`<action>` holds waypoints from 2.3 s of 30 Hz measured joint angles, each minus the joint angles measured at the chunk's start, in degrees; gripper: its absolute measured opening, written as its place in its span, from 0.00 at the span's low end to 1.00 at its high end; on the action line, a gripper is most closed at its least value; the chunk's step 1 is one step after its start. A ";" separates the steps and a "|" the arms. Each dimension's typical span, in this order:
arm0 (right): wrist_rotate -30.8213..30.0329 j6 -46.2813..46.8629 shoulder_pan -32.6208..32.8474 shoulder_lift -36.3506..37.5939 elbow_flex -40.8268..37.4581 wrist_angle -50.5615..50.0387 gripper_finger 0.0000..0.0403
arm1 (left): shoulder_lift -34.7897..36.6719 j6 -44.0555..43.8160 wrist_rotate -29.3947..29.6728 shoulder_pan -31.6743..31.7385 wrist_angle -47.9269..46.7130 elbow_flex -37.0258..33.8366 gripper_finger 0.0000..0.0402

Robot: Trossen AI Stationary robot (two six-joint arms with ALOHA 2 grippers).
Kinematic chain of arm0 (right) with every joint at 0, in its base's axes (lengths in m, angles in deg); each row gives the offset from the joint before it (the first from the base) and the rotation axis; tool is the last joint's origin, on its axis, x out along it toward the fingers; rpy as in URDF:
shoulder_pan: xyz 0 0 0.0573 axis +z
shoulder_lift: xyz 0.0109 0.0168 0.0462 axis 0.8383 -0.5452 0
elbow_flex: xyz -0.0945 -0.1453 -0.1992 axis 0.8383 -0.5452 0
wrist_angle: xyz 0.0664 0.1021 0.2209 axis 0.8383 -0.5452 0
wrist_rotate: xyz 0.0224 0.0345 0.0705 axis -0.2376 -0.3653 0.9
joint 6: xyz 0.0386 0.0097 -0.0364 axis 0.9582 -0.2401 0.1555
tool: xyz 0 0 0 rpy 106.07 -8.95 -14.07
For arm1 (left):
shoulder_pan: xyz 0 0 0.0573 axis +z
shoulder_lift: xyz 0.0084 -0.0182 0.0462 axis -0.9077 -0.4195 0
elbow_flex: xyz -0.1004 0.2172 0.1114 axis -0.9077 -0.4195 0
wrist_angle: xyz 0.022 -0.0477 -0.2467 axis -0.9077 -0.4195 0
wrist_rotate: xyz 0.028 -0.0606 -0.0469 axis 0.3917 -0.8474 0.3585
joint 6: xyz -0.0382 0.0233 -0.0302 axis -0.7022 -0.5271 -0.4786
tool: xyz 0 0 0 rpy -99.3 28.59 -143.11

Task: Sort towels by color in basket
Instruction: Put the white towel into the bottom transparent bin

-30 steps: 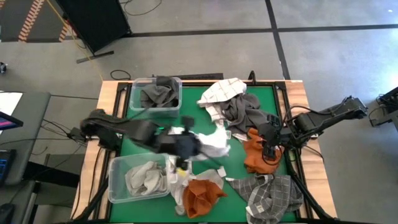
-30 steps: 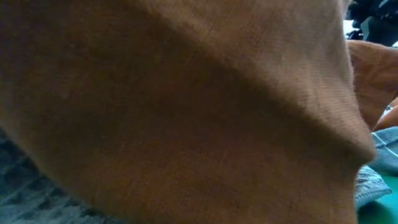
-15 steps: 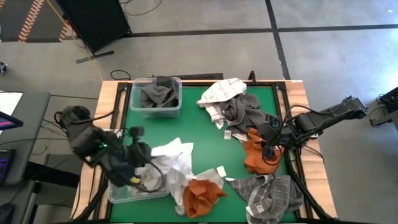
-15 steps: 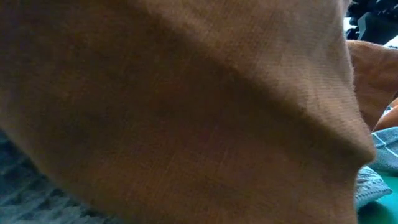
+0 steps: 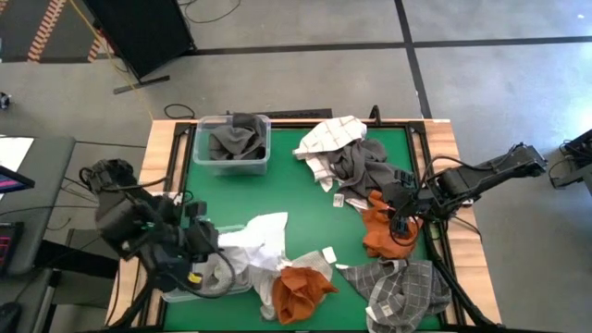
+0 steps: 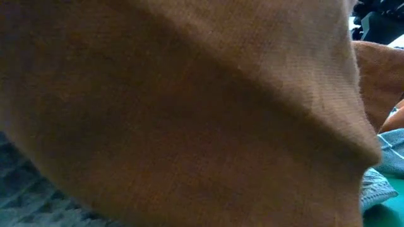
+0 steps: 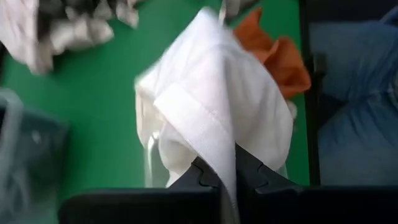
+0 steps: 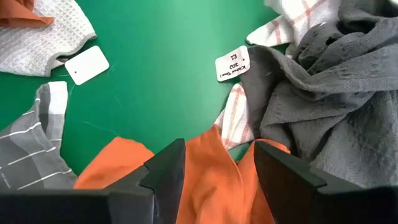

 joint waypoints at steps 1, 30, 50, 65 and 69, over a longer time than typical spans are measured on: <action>-0.02 -0.05 0.00 0.00 0.00 0.04 0.54 | 0.00 -0.98 -1.49 0.56 -0.15 -1.12 0.00; -0.11 -8.40 0.02 -5.60 -0.02 12.70 0.54 | -0.28 -2.12 -26.00 9.09 20.54 -34.63 0.00; 10.65 -38.76 0.02 -29.57 -0.02 62.95 0.54 | -0.33 -2.75 -24.62 11.30 30.17 -47.78 0.11; 16.38 -50.60 -1.72 -47.30 0.32 100.52 0.54 | -0.35 -4.00 -21.89 11.58 30.84 -46.04 0.57; 18.09 -50.46 -3.84 -50.35 1.82 101.95 0.54 | -0.35 -3.83 -21.88 11.61 30.70 -43.99 0.64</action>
